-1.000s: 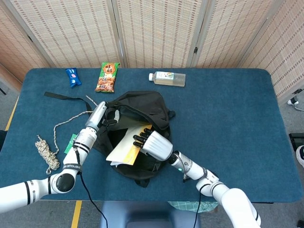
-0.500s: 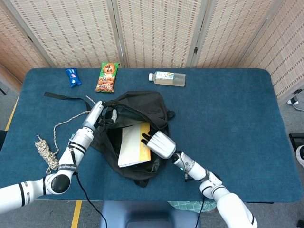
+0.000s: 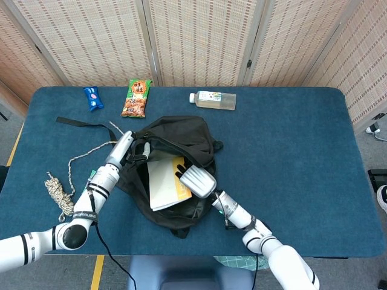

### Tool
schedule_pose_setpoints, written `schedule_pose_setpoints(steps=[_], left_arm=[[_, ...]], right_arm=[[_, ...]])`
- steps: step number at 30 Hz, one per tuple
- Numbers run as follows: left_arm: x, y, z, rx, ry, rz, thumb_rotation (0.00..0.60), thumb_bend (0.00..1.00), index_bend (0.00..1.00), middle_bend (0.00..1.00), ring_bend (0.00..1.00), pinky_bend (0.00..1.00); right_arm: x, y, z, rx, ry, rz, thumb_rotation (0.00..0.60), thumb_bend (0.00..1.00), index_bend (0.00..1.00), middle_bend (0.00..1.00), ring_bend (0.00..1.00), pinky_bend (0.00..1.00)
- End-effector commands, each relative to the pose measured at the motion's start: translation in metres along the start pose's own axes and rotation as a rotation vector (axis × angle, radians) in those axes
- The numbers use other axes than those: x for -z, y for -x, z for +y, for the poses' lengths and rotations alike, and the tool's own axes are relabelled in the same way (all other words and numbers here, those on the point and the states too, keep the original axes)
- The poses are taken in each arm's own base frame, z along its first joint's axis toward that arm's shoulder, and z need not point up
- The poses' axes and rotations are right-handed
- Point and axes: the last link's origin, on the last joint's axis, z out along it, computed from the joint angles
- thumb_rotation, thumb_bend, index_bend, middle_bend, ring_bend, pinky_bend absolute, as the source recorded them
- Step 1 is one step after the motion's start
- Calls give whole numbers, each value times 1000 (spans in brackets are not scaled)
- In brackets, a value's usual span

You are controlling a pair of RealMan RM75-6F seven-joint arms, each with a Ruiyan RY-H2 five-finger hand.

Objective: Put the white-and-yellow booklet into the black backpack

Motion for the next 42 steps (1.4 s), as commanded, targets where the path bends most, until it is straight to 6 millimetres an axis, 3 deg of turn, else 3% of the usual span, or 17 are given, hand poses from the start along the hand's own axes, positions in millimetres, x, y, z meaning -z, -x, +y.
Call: schedule_pose_setpoints(steps=[1,4,6,9,12,23,36,42], left_arm=[[1,0,-1,-8,-3,-3,600,715,622,392,339,151],[1,0,-1,-13,-6,-4,600,714,616,392,337,151],[2,0,-2,-15,-9,-6,600,714,608,391,334,151],[1,1,-2,-23,-15,-11,600,715,596,392,325,151],[0,1,-3,-29,-23,-10,600,714,584,391,317,150],[-1,2,-9,-76,-60,-6,600,713,487,371,303,141],[14,6,-18,-175,-78,-59,600,686,468,350,282,130],[28,8,-25,-284,-89,-133,600,509,359,284,215,87]], right_arm=[[-2,0,2,-9,21,-8,600,540,650,450,553,485],[0,2,6,-16,36,-29,600,538,514,398,526,443],[3,3,8,-23,43,-41,600,526,367,357,506,427],[9,2,10,-65,67,-47,600,364,94,274,467,402],[15,-1,13,-112,86,-50,600,295,6,218,440,381],[58,-26,20,-294,70,-84,600,253,0,180,412,362],[146,-70,61,-297,98,-96,600,252,37,251,428,369],[200,-95,92,-267,173,-71,600,252,108,287,433,384]])
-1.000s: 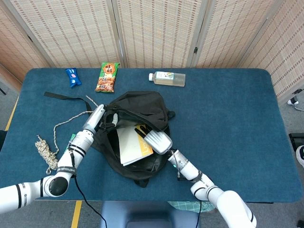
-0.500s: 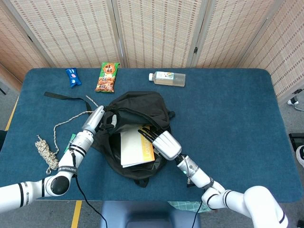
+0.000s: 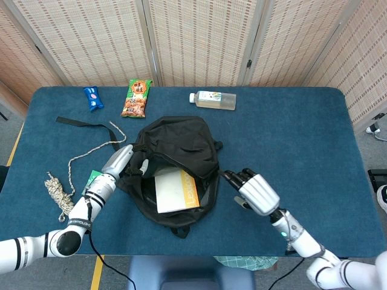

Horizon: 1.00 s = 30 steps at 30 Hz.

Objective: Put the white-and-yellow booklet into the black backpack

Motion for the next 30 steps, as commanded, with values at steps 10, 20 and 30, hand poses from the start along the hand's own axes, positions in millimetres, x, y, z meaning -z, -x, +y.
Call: schedule_pose_setpoints(steps=[10,20,30], left_arm=[[32,4,-10,-194,5,-98,600,285,67,123,59,0],[50,-20,-48,-201,-76,103,600,321,177,131,110,13],[90,-39,-102,-311,-154,320,600,354,250,167,140,24]], right_arm=[[81,-45,48,17,173,41,600,252,124,293,446,388],[98,-50,67,1,269,-6,600,252,129,304,444,403],[124,-61,86,-102,388,-55,600,419,134,214,366,348]])
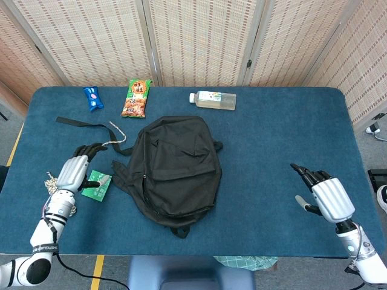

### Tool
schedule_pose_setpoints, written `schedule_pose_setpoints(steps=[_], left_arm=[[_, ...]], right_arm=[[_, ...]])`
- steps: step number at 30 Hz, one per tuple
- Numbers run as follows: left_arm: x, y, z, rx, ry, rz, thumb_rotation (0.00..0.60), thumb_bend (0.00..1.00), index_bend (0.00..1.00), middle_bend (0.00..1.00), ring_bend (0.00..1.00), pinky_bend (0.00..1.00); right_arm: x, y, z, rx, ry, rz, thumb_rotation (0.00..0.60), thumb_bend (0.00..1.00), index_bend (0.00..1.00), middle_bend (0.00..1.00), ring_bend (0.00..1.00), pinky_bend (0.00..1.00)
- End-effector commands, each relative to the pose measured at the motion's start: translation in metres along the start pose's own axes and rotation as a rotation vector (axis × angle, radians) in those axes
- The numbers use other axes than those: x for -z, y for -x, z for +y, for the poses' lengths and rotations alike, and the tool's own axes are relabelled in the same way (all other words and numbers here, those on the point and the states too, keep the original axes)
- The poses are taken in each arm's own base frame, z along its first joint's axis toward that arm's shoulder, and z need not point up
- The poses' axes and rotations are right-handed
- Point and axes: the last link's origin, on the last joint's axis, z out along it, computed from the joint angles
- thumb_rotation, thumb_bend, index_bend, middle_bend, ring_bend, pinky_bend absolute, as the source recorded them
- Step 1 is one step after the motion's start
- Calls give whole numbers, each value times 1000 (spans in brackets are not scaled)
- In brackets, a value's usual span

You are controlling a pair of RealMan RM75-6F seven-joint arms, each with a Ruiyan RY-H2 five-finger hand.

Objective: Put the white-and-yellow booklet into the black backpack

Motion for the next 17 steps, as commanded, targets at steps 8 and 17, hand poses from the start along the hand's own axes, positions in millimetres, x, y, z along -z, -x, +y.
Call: schedule_pose_setpoints(steps=[8,17], left_arm=[[59,-4,-66,-137,-71,183,600,387,285,187,157,19],[112,0,-94,-155,-125,204,600,388,290,187,158,13]], right_arm=[[34,-15,25,-146,123,-3,600,428,134,190,343,304],[61,-19,25,-181,164,39,600,428,134,190,340,304]])
